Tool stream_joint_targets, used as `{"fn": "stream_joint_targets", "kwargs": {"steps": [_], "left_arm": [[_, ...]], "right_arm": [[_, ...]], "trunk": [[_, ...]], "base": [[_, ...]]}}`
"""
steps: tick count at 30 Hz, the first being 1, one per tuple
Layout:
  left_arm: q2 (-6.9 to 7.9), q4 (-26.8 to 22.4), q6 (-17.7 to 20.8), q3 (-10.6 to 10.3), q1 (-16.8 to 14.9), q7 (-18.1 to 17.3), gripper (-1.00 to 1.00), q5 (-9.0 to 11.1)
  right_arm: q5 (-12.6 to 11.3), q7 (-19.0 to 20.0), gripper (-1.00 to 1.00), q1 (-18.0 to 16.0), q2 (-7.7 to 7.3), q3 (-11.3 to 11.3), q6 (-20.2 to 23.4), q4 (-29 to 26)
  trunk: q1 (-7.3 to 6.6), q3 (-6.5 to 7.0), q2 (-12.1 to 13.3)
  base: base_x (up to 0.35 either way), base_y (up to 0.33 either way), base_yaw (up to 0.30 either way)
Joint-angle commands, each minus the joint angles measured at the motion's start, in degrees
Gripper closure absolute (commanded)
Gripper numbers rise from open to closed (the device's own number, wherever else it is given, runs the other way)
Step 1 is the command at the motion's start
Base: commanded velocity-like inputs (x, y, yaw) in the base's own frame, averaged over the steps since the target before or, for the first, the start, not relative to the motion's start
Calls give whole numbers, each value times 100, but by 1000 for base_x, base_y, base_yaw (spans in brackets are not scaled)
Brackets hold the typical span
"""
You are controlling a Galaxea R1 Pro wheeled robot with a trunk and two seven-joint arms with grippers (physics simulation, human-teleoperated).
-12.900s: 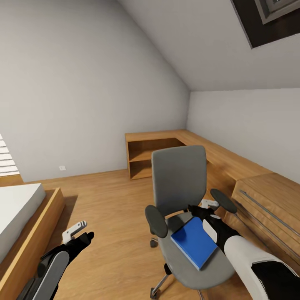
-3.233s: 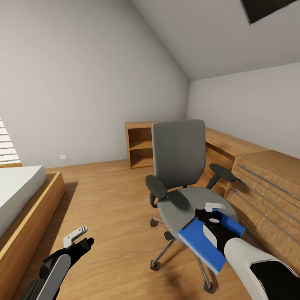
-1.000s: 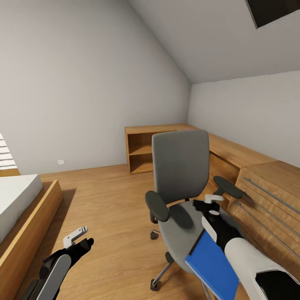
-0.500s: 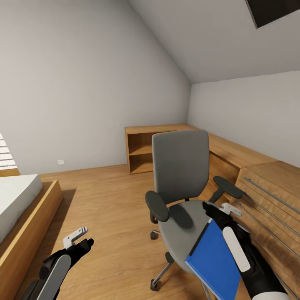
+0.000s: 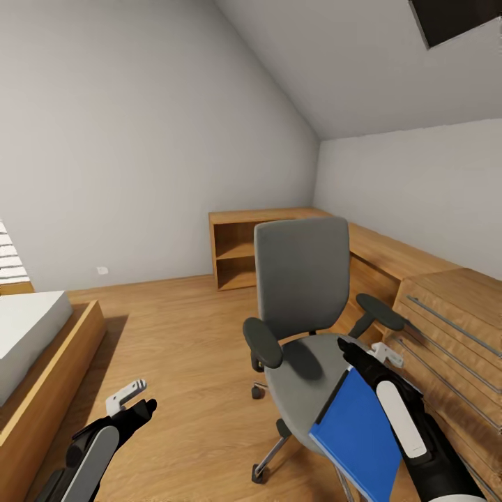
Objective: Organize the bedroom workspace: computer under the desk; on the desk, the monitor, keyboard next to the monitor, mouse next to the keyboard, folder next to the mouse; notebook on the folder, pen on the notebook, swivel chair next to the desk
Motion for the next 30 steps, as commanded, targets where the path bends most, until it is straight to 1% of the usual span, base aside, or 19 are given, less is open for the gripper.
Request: {"fn": "stream_joint_targets", "kwargs": {"steps": [1, 2, 3, 5, 10, 15, 19, 21, 25, 28, 30], "left_arm": [[6, -7, 0, -12, -4, 59, -100, 55], [6, -7, 0, -12, -4, 59, -100, 55], [6, -7, 2, -12, -2, 59, -100, 55], [6, -7, 3, -12, -3, 59, -100, 55], [6, -7, 4, -12, -4, 59, -100, 55], [14, -7, 4, -6, -4, 59, -100, 48], [14, -7, 4, -4, -3, 59, -100, 46], [14, -7, 4, -4, -4, 59, -100, 46], [16, -30, 4, -4, -4, 51, -100, 46], [15, -90, 4, -5, -4, 36, -100, 52], [12, -138, 4, -7, -4, 33, -100, 53]], "right_arm": [[-246, -40, -100, 2, -8, -6, 19, -16], [-466, -40, -100, 5, -19, -13, 19, -29], [-853, -41, -100, 9, -37, -23, 20, -52], [-973, -41, -100, 10, -42, -26, 20, -58], [-1189, -41, -100, 15, -49, -35, 20, -54], [-1201, -40, -100, 13, -47, -35, 18, -42], [-1216, -40, -100, 18, -49, -35, 20, -55], [-1214, -35, -100, 20, -76, -38, 20, -56], [-1237, -16, -100, 20, -291, -56, 20, -35], [-1290, -12, -100, 20, -357, -131, 20, 0], [-1378, -9, -100, 20, -391, -281, 26, 40]], "trunk": [[-3, -6, -3], [-3, -6, -3], [-3, -6, -3], [-3, -6, -3], [-3, -6, -3], [-3, -11, -3], [-3, -14, -3], [-3, -14, -3], [-3, -14, -3], [-3, -14, -3], [41, -50, -83]], "base": [[-240, 0, 0], [-274, 0, 0], [-310, 0, 0], [-317, 0, 0], [-327, 25, -12], [-291, 113, -228], [-264, 59, -22], [-155, -73, -1], [-49, -23, 0], [-13, -6, 0], [-5, -3, 0]]}}
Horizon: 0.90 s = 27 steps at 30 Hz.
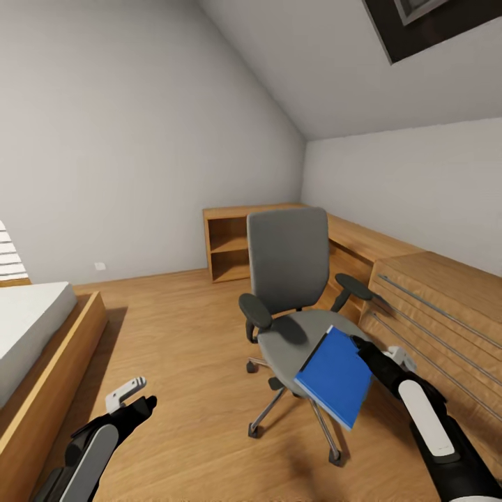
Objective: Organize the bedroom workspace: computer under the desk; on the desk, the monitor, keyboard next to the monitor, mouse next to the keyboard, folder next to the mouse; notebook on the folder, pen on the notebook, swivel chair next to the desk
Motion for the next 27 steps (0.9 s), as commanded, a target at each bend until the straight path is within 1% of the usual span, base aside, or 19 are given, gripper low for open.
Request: {"fn": "stream_joint_targets", "kwargs": {"steps": [1, 4, 5, 7, 9, 11, 17, 27], "left_arm": [[4, -19, 0, -13, -4, 59, -100, 55], [3, -47, 0, -10, -4, 71, -100, 56], [2, -50, 0, -10, -4, 74, -100, 56], [4, -57, 0, -9, -4, 84, -100, 57], [2, -59, 0, -9, -4, 89, -100, 57], [1, -60, 0, -9, -4, 93, -100, 57], [-2, -56, 0, -16, -3, 99, -100, 57], [-2, -45, 0, -17, -4, 101, -100, 57]], "right_arm": [[-93, -38, -100, -3, -9, -61, 24, 16], [-304, -24, -100, 4, -39, -319, 81, 199], [-340, -18, -100, 6, -46, -374, 90, 227], [-430, 42, -100, 11, -68, -588, 112, 299], [-460, 112, -100, 14, -77, -696, 119, 364], [-479, 191, -100, 16, -86, -757, 123, 452], [-497, 434, -100, 20, -137, -820, 132, 609], [-501, 512, -100, 23, -161, -829, 136, 649]], "trunk": [[22, -25, -44], [88, -78, -165], [110, -96, -205], [154, -132, -285], [198, -168, -365], [241, -204, -446], [373, -312, -686], [593, -491, -1087]], "base": [[-4, -2, 0], [-2, -1, 0], [-1, 0, 0], [0, 0, 0], [0, 0, 0], [0, 0, 0], [0, 0, 0], [0, 0, 0]]}}
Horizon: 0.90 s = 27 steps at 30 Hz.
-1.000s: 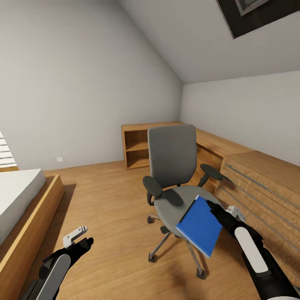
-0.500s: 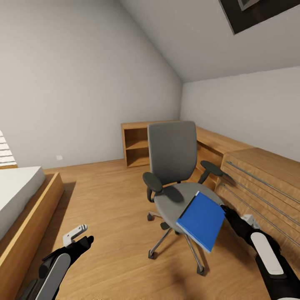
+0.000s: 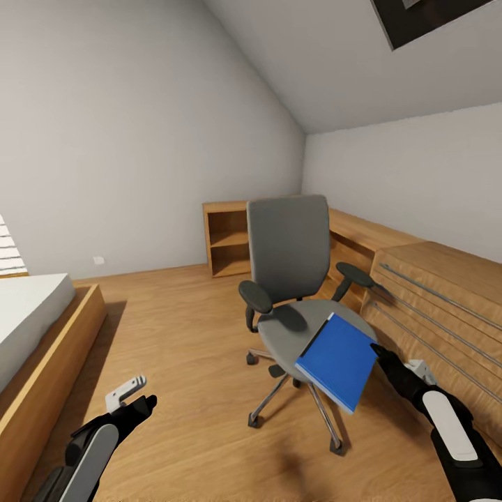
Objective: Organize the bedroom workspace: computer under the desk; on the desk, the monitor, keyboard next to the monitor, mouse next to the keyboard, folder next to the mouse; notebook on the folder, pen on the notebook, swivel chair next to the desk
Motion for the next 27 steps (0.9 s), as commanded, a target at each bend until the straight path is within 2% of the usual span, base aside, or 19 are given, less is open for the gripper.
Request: {"fn": "stream_joint_targets", "kwargs": {"steps": [1, 6, 27], "left_arm": [[3, -7, 0, -12, -4, 60, -100, 55], [-1, 2, 0, -12, -5, 61, -100, 56], [-2, 11, 0, -21, -4, 55, -100, 63]], "right_arm": [[-60, -42, -100, -3, 0, -4, 20, -3], [-60, 247, -100, -3, -8, -4, 21, 163], [-60, 411, -100, -3, -31, -4, 21, 224]], "trunk": [[22, -25, -44], [131, -114, -245], [593, -491, -1087]], "base": [[0, 0, 0], [0, 0, 0], [0, 0, 0]]}}
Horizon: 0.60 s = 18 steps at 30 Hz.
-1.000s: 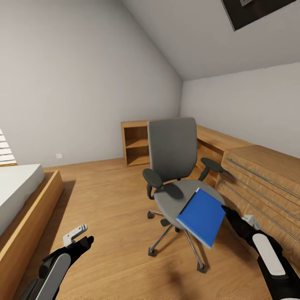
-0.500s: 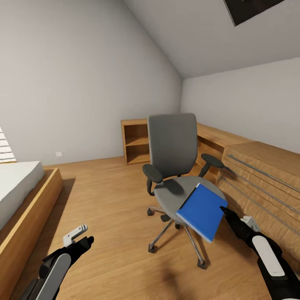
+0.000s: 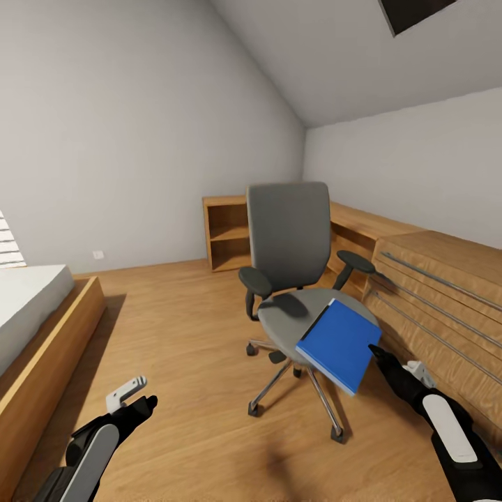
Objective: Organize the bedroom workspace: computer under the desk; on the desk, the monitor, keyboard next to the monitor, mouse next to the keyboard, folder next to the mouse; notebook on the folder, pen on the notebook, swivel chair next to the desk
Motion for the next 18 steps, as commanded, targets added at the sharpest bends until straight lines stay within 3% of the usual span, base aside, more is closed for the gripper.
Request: {"fn": "stream_joint_targets", "kwargs": {"steps": [1, 5, 10, 16, 18], "left_arm": [[6, -7, 0, -12, -4, 59, -100, 55], [6, 0, 0, -19, -4, 55, -100, 56], [3, 6, 0, -21, -4, 49, -100, 63], [4, 10, 0, -25, -4, 48, -100, 64], [5, 10, 0, -126, -4, 62, -100, 60]], "right_arm": [[-61, -45, -100, -3, -1, -4, 22, -11], [-56, 21, -100, -3, -5, -4, 24, 2], [-59, 175, -100, -3, -5, -2, 73, 60], [-71, 425, -100, -3, 0, 4, 122, 306], [-76, 490, -100, -3, 2, 5, 157, 370]], "trunk": [[21, -25, -44], [109, -96, -205], [123, -207, -213], [123, -207, -213], [128, -251, -215]], "base": [[0, 0, 0], [0, 0, 0], [0, 0, 0], [0, 0, 0], [0, 0, 0]]}}
